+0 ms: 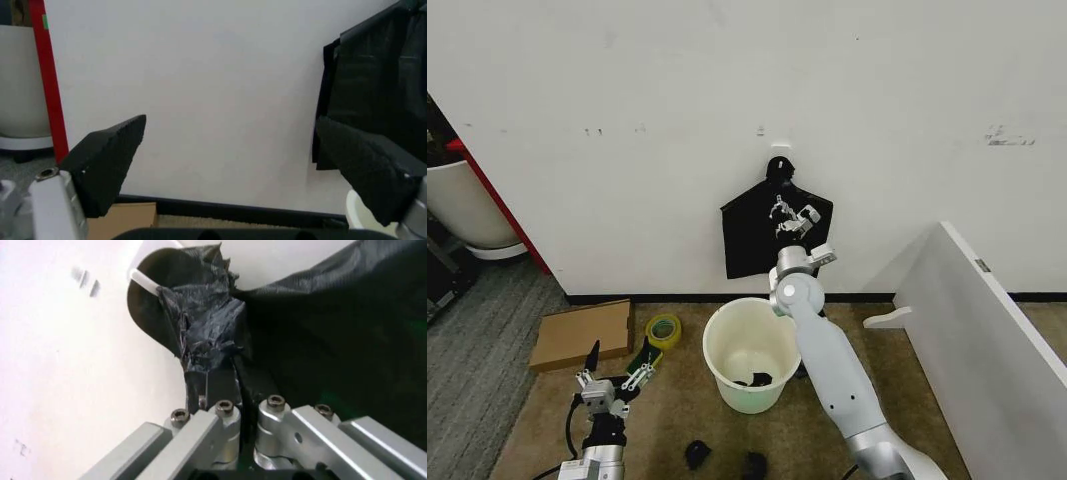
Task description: Place the garbage bag over the trash bin.
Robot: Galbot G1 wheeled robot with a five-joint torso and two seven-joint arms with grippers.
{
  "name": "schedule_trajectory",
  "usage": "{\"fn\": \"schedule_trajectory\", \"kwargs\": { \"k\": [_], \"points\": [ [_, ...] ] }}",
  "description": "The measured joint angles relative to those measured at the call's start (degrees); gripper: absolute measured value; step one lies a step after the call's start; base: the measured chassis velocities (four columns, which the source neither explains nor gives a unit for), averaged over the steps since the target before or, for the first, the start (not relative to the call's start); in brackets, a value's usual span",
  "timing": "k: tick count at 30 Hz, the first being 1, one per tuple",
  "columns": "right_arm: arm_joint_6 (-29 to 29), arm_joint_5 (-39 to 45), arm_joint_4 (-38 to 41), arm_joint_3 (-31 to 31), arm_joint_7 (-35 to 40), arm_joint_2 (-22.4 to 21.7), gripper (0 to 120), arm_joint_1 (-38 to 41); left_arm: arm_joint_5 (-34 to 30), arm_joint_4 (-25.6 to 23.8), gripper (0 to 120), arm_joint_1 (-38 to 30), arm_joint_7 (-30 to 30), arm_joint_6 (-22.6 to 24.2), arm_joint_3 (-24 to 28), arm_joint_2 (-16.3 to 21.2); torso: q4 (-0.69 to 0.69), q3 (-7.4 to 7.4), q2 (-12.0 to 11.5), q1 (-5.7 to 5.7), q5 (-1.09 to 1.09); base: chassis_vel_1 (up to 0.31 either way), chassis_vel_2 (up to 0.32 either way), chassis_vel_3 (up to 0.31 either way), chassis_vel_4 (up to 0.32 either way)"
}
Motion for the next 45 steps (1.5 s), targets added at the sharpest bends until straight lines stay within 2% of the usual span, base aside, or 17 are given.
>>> {"fn": "schedule_trajectory", "kwargs": {
  "k": [6, 19, 26, 32, 34, 37, 45],
  "points": [
    [0.7, -2.4, 2.3, -0.8, -0.8, -1.4, 0, -3.4, 0.0, -0.1, 100, 0.2, 0.0, -0.3, -0.1, 0.0, 0.00, 0.00, 0.0, 0.00, 0.00, 0.000, 0.000, 0.000, 0.000],
    [2.0, -12.7, 13.4, -6.4, -0.6, -9.5, 0, -17.9, -0.1, -0.7, 100, 0.3, -0.4, -0.6, 0.1, 0.1, 0.00, -0.01, 0.0, 0.00, 0.01, 0.000, 0.000, 0.000, 0.000],
    [2.7, -19.2, 21.3, -8.5, 1.7, -14.5, 0, -28.7, -0.3, -1.0, 100, 0.2, -0.4, -0.6, 0.2, 0.8, 0.00, -0.01, 0.0, 0.00, 0.01, 0.000, 0.000, 0.000, 0.000],
    [3.6, -21.5, 23.6, -8.9, 1.8, -16.2, 0, -33.6, -0.5, -0.9, 100, -0.1, -0.3, -0.6, 0.5, 0.8, -0.02, -0.01, 0.0, -0.01, 0.01, 0.000, 0.000, 0.000, 0.000],
    [4.5, -24.5, 26.0, -9.2, 1.7, -17.4, 0, -38.6, -0.5, -0.7, 100, -0.5, -0.2, -0.6, 0.8, 0.9, 0.00, -0.01, 0.0, -0.01, 0.01, 0.000, 0.000, 0.000, 0.000],
    [4.8, -26.5, 27.1, -9.2, 1.7, -17.8, 0, -41.1, -0.8, -0.7, 100, -1.0, -0.1, -0.3, 0.9, 1.2, 0.00, -0.01, 0.0, -0.01, 0.00, 0.000, 0.000, 0.000, 0.000],
    [6.8, -34.4, 26.6, -8.6, 1.0, -19.7, 0, -44.0, -1.5, -0.4, 100, -2.8, 0.4, 0.6, 1.3, 3.6, 0.00, 0.00, 0.0, -0.01, 0.00, 0.000, 0.000, 0.000, 0.000]
  ]
}}
